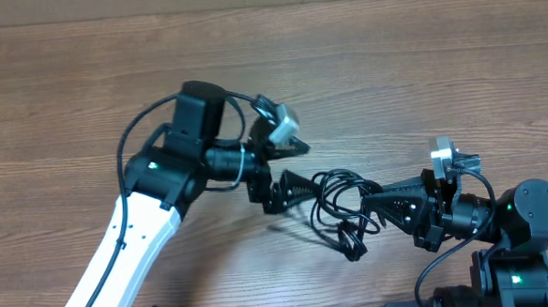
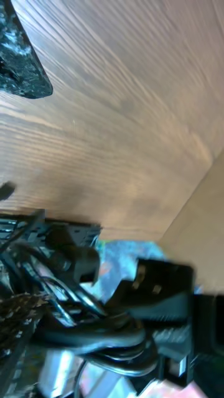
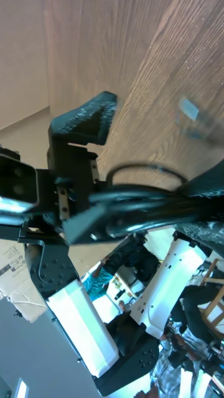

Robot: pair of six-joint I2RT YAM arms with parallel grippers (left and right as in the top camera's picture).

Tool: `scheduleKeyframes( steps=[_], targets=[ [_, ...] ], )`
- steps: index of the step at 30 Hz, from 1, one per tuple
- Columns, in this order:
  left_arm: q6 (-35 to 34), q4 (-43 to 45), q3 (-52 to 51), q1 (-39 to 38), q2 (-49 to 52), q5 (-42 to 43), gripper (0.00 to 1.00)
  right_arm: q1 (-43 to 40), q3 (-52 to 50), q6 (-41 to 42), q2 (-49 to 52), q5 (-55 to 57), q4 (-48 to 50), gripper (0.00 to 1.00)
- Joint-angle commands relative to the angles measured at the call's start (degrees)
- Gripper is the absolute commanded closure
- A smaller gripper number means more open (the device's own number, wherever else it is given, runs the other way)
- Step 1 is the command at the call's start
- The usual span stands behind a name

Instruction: Untangle cables

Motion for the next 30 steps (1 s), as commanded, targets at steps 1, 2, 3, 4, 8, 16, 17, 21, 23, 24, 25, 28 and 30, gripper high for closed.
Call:
scheduleKeyframes(
  steps=[1,2,3,4,8,16,17,21,23,24,25,28,30],
  targets=[
    [-5.07,0.2,0.72,2.71,-0.66,-1.14,0.0,-0.07,0.31,-0.2,-0.24,0.42,0.09,0.96],
    [-5.09,0.2,0.72,3.17,-0.66,-0.61,0.0,-0.07,0.31,-0.2,-0.24,0.42,0.09,0.96],
    [-5.03,0.2,0.7,3.45,-0.66,0.39,0.0,-0.07,0.31,-0.17,-0.24,0.42,0.09,0.96],
    [-4.52,0.35,0.72,3.61,-0.66,2.38,0.0,-0.07,0.31,-0.17,-0.24,0.42,0.09,0.96],
    [1.31,0.42,0.7,3.28,-0.66,10.19,0.0,-0.07,0.31,-0.17,-0.24,0.42,0.11,0.96],
    [9.6,0.42,0.7,-0.28,-0.63,16.33,0.0,-0.07,0.31,-0.13,-0.24,0.37,0.11,0.96],
    [10.38,0.46,0.7,-1.09,-0.63,16.28,0.0,-0.07,0.31,-0.13,-0.24,0.37,0.11,0.96],
    [11.91,1.01,0.7,-3.93,-0.63,14.27,0.0,-0.07,0.31,0.15,-0.24,0.35,0.46,0.96],
    [11.91,1.2,0.7,-4.96,-0.59,11.45,0.0,-0.04,0.31,0.33,-0.24,0.26,0.79,0.96],
    [11.91,1.31,0.7,-5.18,-0.59,11.08,0.0,-0.04,0.31,0.28,-0.24,-0.09,0.9,0.96],
    [11.91,1.46,0.7,-5.44,-0.57,10.91,0.0,-0.04,0.31,0.28,-0.24,-0.17,0.94,0.96],
    [11.82,2.58,0.7,-6.34,-0.55,10.95,0.0,-0.04,0.31,0.28,-0.24,-0.17,0.94,0.96],
    [11.67,3.37,0.7,-7.28,-0.55,10.95,0.07,-0.04,0.31,0.28,-0.24,-0.15,0.94,0.96]
  ],
)
